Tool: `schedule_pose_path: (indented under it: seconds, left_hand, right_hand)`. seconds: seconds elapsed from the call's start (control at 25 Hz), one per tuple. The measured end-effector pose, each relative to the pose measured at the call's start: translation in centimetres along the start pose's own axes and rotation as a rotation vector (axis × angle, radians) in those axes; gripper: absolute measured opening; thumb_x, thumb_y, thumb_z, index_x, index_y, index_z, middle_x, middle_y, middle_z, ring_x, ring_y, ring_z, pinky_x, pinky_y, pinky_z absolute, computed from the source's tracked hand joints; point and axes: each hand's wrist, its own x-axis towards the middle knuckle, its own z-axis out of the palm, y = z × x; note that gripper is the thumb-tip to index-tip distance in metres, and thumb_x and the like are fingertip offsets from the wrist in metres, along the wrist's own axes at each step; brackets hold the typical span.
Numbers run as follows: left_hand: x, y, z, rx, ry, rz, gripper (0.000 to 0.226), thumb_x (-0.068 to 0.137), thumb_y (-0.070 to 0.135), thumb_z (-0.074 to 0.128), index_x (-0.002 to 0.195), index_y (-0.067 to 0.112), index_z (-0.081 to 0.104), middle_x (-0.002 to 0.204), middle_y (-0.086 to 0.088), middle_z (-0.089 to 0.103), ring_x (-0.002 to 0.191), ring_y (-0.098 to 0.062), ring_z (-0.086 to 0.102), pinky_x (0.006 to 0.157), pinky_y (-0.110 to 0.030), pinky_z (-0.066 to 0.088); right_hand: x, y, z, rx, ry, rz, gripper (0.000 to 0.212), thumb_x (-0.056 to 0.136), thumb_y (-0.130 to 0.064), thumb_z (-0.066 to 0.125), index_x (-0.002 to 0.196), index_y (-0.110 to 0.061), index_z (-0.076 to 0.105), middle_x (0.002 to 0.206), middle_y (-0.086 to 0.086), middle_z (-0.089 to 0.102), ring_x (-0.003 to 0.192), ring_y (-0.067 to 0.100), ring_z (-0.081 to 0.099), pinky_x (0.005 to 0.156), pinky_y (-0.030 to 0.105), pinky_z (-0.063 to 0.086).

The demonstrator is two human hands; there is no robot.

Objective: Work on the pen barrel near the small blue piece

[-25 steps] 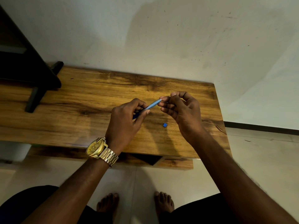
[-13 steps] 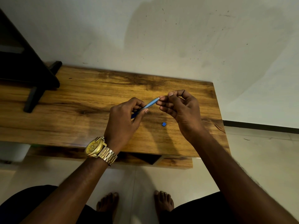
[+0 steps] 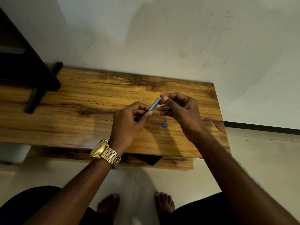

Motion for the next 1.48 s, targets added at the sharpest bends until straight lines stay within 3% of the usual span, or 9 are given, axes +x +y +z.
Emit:
schedule_pose_path:
  seconds: [0.12, 0.24, 0.4, 0.68, 0.88, 0.96, 1.08, 1.16, 1.48]
  left_hand:
    - [0.0, 0.0, 0.1, -0.107, 0.001, -0.077, 0.014, 0.098, 0.028, 0.081, 0.110, 0.022, 0.080, 0.097, 0.012, 0.084, 0.091, 0.003, 0.080, 0.078, -0.024, 0.067]
    - [0.2, 0.2, -0.1, -0.215, 0.021, -0.115, 0.017, 0.097, 0.029, 0.081, 0.111, 0.019, 0.079, 0.098, 0.007, 0.086, 0.089, -0.002, 0.082, 0.082, -0.028, 0.068]
    - [0.5, 0.2, -0.4, -0.275, 0.048, -0.136, 0.018, 0.098, 0.029, 0.079, 0.115, 0.023, 0.076, 0.103, 0.007, 0.086, 0.094, -0.005, 0.083, 0.090, -0.038, 0.068]
    - [0.3, 0.2, -0.4, -0.255, 0.039, -0.122, 0.020, 0.097, 0.029, 0.081, 0.114, 0.020, 0.076, 0.100, 0.009, 0.086, 0.091, -0.001, 0.082, 0.085, -0.029, 0.067]
    - [0.2, 0.1, -0.4, -0.179, 0.046, -0.087, 0.020, 0.098, 0.029, 0.081, 0.115, 0.020, 0.076, 0.101, 0.009, 0.085, 0.091, 0.003, 0.080, 0.082, -0.020, 0.065]
    - [0.1, 0.1, -0.3, -0.126, 0.045, -0.058, 0.020, 0.099, 0.028, 0.081, 0.116, 0.019, 0.077, 0.103, 0.009, 0.084, 0.093, 0.003, 0.080, 0.081, -0.018, 0.064]
    - [0.1, 0.0, -0.3, -0.036, 0.025, 0.005, 0.020, 0.099, 0.024, 0.080, 0.118, 0.019, 0.077, 0.106, 0.010, 0.083, 0.098, 0.004, 0.078, 0.078, -0.014, 0.063]
    - [0.0, 0.0, -0.2, 0.004, 0.013, 0.029, 0.019, 0.099, 0.023, 0.080, 0.117, 0.019, 0.078, 0.106, 0.009, 0.082, 0.099, 0.002, 0.077, 0.076, -0.013, 0.062]
    - [0.0, -0.3, 0.0, 0.076, -0.012, 0.049, 0.020, 0.099, 0.023, 0.079, 0.119, 0.020, 0.080, 0.108, 0.008, 0.083, 0.095, -0.001, 0.077, 0.078, -0.017, 0.064]
  right_hand:
    - [0.5, -0.1, -1.4, -0.031, 0.111, 0.005, 0.020, 0.106, -0.014, 0.069, 0.120, -0.003, 0.077, 0.105, 0.013, 0.084, 0.094, 0.028, 0.083, 0.084, 0.037, 0.067]
    - [1.0, 0.3, -4.6, -0.464, 0.308, 0.002, 0.015, 0.102, -0.021, 0.075, 0.115, -0.016, 0.081, 0.096, -0.002, 0.084, 0.086, 0.011, 0.081, 0.085, 0.031, 0.067]
    - [1.4, 1.3, -6.6, -0.928, 0.171, 0.111, 0.018, 0.099, -0.018, 0.078, 0.117, -0.017, 0.083, 0.100, -0.004, 0.081, 0.077, -0.008, 0.070, 0.067, 0.004, 0.049]
    - [2.3, 2.6, -3.3, -1.114, 0.106, -0.004, 0.015, 0.098, -0.019, 0.081, 0.111, -0.015, 0.086, 0.106, 0.003, 0.083, 0.094, 0.010, 0.070, 0.074, 0.010, 0.042]
    - [2.0, 2.7, -3.3, -1.140, 0.064, 0.010, 0.013, 0.098, -0.018, 0.079, 0.110, -0.015, 0.084, 0.103, 0.003, 0.080, 0.103, 0.019, 0.072, 0.089, 0.034, 0.061]
    - [2.0, 2.5, -3.0, -1.059, 0.075, 0.023, 0.010, 0.100, -0.020, 0.077, 0.108, -0.016, 0.082, 0.100, -0.001, 0.079, 0.100, 0.016, 0.072, 0.090, 0.035, 0.062]
    - [1.9, 1.6, -2.2, -0.367, 0.145, 0.033, 0.008, 0.103, -0.018, 0.073, 0.104, -0.013, 0.080, 0.093, -0.003, 0.081, 0.089, 0.012, 0.075, 0.084, 0.033, 0.064]
    - [1.7, 1.2, -1.5, -0.073, 0.094, -0.008, 0.009, 0.105, -0.014, 0.071, 0.107, -0.009, 0.078, 0.096, 0.001, 0.081, 0.090, 0.016, 0.075, 0.085, 0.035, 0.065]
    - [1.0, 1.2, -0.2, 0.037, -0.039, -0.022, 0.011, 0.106, -0.011, 0.068, 0.107, -0.006, 0.078, 0.106, 0.010, 0.080, 0.095, 0.019, 0.075, 0.087, 0.033, 0.063]
